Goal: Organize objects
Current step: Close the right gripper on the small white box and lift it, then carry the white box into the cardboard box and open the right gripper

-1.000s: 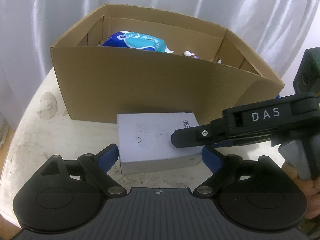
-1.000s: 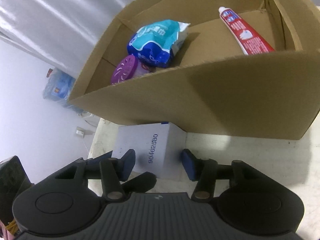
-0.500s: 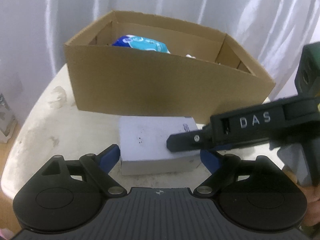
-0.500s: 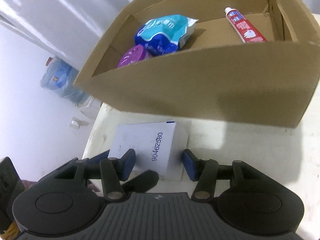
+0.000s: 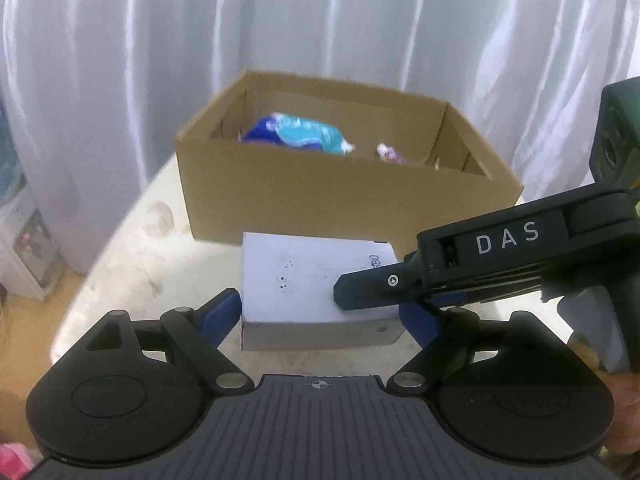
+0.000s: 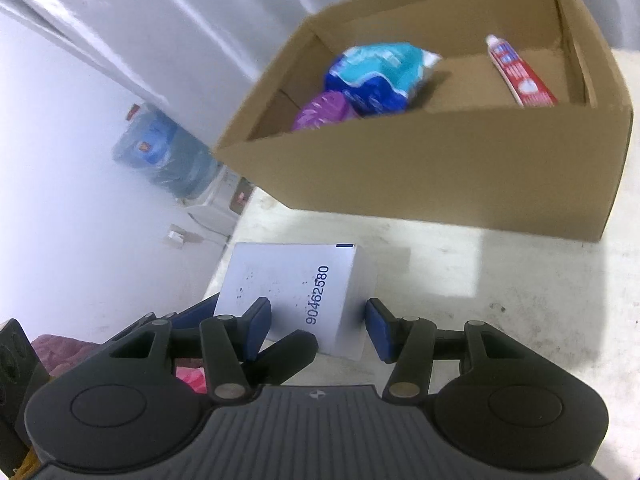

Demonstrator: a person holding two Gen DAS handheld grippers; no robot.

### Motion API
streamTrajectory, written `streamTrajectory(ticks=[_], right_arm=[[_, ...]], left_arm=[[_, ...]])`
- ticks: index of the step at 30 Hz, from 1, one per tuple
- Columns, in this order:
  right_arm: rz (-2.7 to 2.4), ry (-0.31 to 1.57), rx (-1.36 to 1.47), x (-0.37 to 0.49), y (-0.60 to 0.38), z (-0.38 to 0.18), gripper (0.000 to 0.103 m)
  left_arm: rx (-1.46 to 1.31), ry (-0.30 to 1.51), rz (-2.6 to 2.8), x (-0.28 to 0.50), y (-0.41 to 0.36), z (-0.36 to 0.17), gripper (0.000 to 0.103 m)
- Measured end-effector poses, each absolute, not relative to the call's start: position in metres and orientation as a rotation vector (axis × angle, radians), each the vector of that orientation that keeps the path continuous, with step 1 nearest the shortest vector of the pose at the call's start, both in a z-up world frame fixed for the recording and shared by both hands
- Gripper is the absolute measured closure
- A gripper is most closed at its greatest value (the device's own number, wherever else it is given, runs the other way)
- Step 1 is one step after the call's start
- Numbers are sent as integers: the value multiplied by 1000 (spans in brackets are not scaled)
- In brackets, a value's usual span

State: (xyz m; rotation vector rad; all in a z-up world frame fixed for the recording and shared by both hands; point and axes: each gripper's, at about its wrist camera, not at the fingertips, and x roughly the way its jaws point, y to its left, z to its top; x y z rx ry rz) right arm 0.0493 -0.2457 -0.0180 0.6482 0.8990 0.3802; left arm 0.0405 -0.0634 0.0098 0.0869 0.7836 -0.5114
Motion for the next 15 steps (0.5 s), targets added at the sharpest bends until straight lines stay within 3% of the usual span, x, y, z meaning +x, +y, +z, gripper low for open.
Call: streamTrajectory(ticks=[15], right_arm=[[393,683,582,65,-274,68,47]], left_arm=[[127,554,-513,71,-100,85,17]])
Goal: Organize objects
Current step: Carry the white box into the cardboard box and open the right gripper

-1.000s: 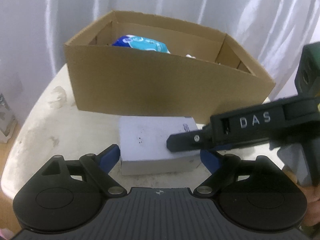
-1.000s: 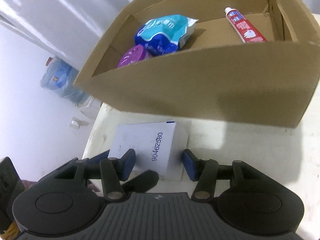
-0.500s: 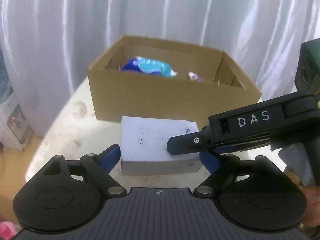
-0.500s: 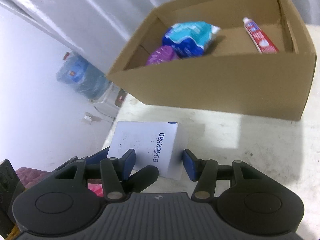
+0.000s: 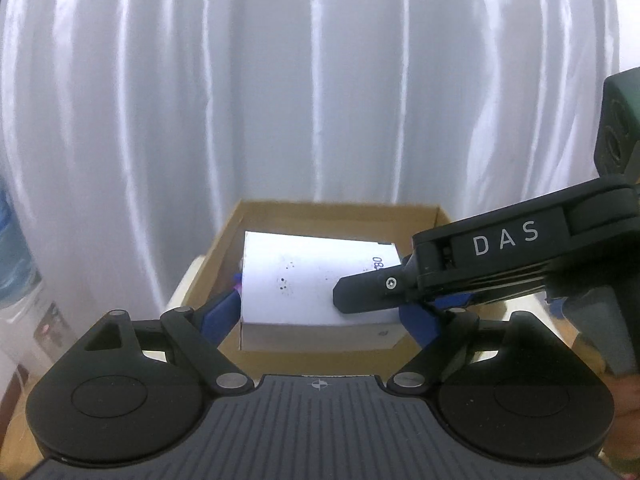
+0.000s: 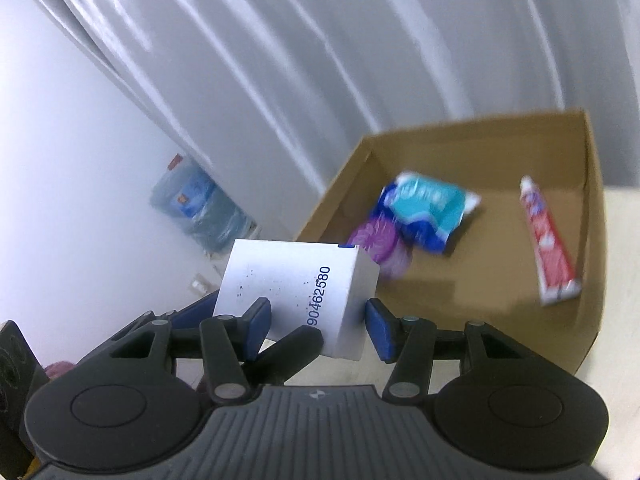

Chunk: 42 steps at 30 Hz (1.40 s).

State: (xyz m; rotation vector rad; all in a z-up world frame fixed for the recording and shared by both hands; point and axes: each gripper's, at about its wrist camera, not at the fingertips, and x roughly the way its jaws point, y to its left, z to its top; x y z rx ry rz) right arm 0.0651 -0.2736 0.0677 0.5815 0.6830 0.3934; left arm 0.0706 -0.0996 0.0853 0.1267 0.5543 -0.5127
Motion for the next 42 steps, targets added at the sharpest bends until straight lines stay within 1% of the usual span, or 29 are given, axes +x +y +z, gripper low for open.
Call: streamTrajectory(ticks=[6,12,20,26,28,30,32,34,36,38,40,41,42], right_arm=[[341,709,566,101,-304,70,47],[305,821,574,142,-332,51,47],[283,968,536,174,-337,22,47],[245,986,471,181,-330,17,45],[226,962,456,178,-330,20,41],[209,930,440,174,-331,27,41],[192,896,433,167,-333,35,40],[183,850,441,157,-336,45,34],[169,791,451,143,-338,57,34],[154,717,451,125,-339,70,29],[125,631,446,104,-338,83,16],[106,591,434,93,-335,89,12],[82,548,417,81,-332,95,4]], left_arm=[[105,603,-559,119,-134,79,17],[71,713,-595,157,-157,55,17],[55,894,-616,172,-161,22,17],[92,861,-658,165,-162,23,13],[99,849,-653,162,-160,25,13],[99,832,-649,157,-155,30,12],[92,812,-645,150,-149,38,8],[87,788,-638,142,-143,49,5],[83,763,-623,136,-135,56,2],[81,742,-599,133,-127,62,0],[84,722,-572,128,-119,68,0],[95,721,-551,125,-115,72,0],[106,722,-528,121,-112,76,0]])
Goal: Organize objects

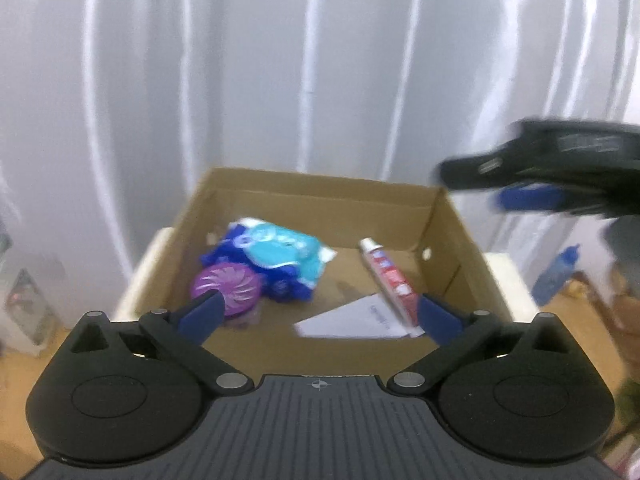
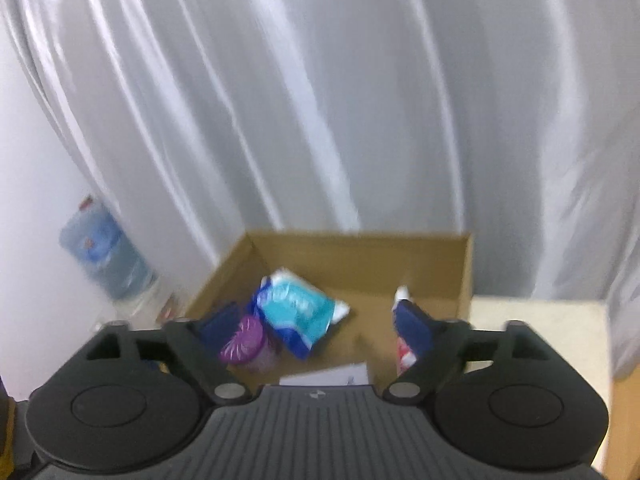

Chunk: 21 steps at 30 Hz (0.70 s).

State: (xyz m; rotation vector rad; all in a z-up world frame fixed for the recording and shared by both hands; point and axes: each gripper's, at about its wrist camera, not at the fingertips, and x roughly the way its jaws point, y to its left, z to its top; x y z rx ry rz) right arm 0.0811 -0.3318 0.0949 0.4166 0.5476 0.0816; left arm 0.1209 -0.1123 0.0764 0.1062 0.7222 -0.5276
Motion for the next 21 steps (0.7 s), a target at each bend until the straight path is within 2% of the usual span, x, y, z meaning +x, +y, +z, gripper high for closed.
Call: streamTrajectory(ticks=[1,7,13,21], right_arm=[[56,504,396,69,-327,100,0],[-68,415,239,22,-287,101,0],[-208,436,139,6,-256,83,0],[-288,571,283,11,-251,53,0]], left_arm=[[118,720,-499,118,-109,79,0],[226,703,-359,105,-103,83,0],[266,727,-384,107,-99,66,0],[172,775,-452,126,-86,54,0]])
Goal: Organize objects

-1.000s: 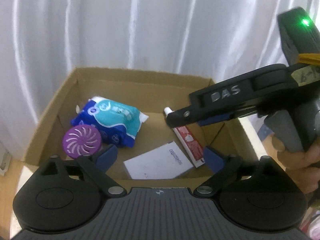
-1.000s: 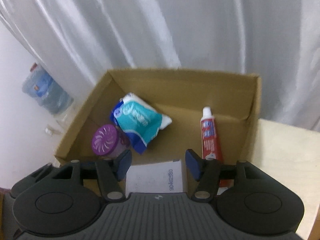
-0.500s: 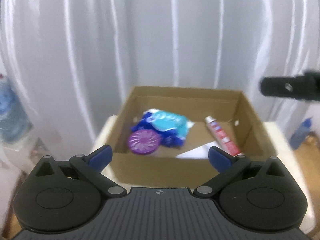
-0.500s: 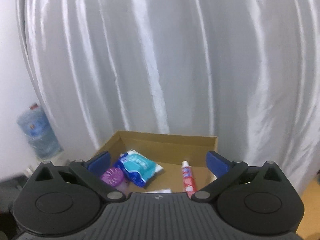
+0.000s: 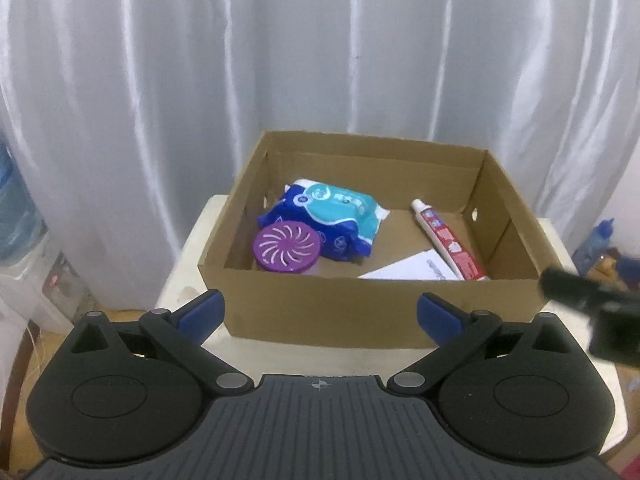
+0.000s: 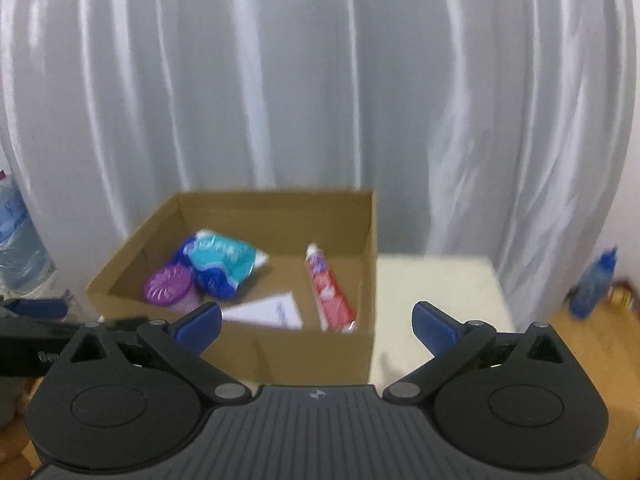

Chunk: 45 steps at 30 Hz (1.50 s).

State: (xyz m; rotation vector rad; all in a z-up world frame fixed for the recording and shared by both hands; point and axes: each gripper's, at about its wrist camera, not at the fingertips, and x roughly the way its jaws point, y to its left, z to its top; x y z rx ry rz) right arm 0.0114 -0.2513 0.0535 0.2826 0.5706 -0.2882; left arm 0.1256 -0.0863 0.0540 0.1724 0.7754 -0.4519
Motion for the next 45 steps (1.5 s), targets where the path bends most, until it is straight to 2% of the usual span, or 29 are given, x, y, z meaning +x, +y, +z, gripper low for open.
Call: streamTrajectory(ticks=[19,45], right_arm=[[-304,664,340,34,-246,33,0],[-311,658,349,36,-246,33,0]], left_arm=[[222,789,-472,137,-88,48,0],[234,769,-468,136,-87,54,1]])
